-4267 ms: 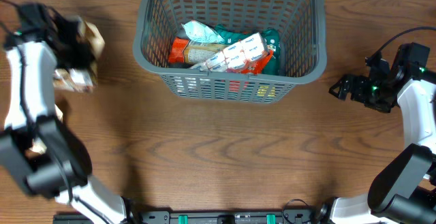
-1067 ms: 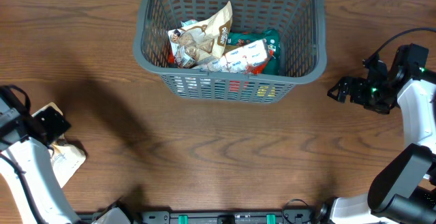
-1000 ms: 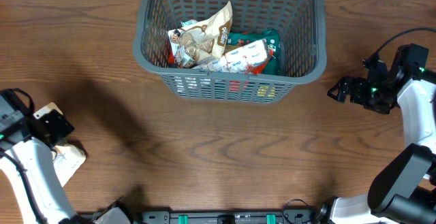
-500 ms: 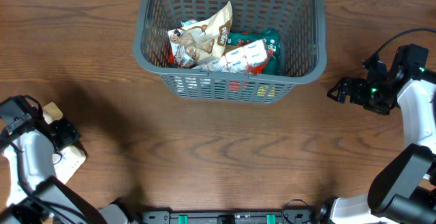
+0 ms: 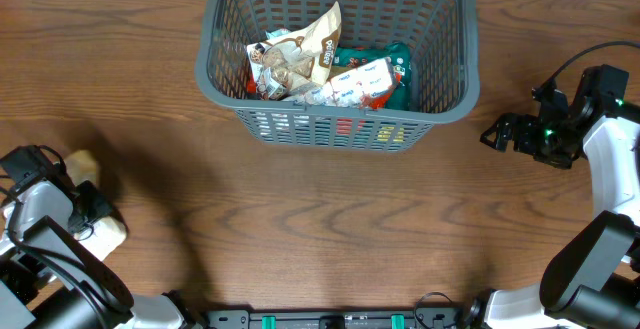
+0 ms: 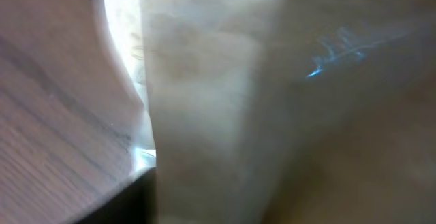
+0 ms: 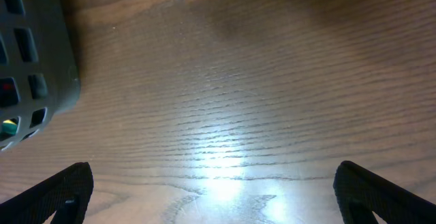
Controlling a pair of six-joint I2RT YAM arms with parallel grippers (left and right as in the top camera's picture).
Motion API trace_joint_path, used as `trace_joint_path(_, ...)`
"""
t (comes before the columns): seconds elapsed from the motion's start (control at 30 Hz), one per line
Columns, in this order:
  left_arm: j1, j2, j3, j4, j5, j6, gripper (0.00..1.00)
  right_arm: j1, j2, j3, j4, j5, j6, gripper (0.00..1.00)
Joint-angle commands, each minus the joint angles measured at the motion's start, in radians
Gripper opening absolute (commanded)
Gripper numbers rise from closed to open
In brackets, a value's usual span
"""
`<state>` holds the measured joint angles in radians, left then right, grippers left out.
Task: Pack container
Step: 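Move the left gripper down to the cream paper bag and grasp it, then lift the cream paper bag into the basket and open the left gripper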
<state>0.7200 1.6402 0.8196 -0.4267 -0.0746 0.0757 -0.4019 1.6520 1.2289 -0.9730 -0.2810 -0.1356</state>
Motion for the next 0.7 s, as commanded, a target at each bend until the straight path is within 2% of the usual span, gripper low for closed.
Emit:
trace_joint_path(0.0, 0.006, 0.039, -0.009, -0.004, -0.011, 0.01, 0.33, 0.004, -0.015, -0.001, -0.007, -0.011, -0.011, 0.99)
trace_joint_path(0.1, 0.006, 0.037, -0.009, -0.004, 0.005, 0.01, 0.06, 0.004, -0.015, -0.001, -0.008, -0.011, -0.011, 0.99)
trace_joint_path(0.27, 0.0, -0.012, 0.014, -0.009, 0.201, 0.008, 0.05, 0.004, -0.015, -0.001, -0.012, -0.011, -0.011, 0.99)
trace_joint_path(0.43, -0.053, -0.135, 0.127, -0.068, 0.334, -0.071, 0.06, 0.004, -0.015, -0.001, -0.012, -0.011, -0.013, 0.99)
trace_joint_path(0.53, -0.122, -0.206, 0.269, -0.172, 0.352, -0.072, 0.06, 0.004, -0.015, -0.001, -0.012, -0.011, -0.012, 0.99)
trace_joint_path(0.67, -0.254, -0.244, 0.542, -0.338, 0.351, -0.037, 0.05, 0.004, -0.015, -0.001, -0.014, -0.011, -0.011, 0.99)
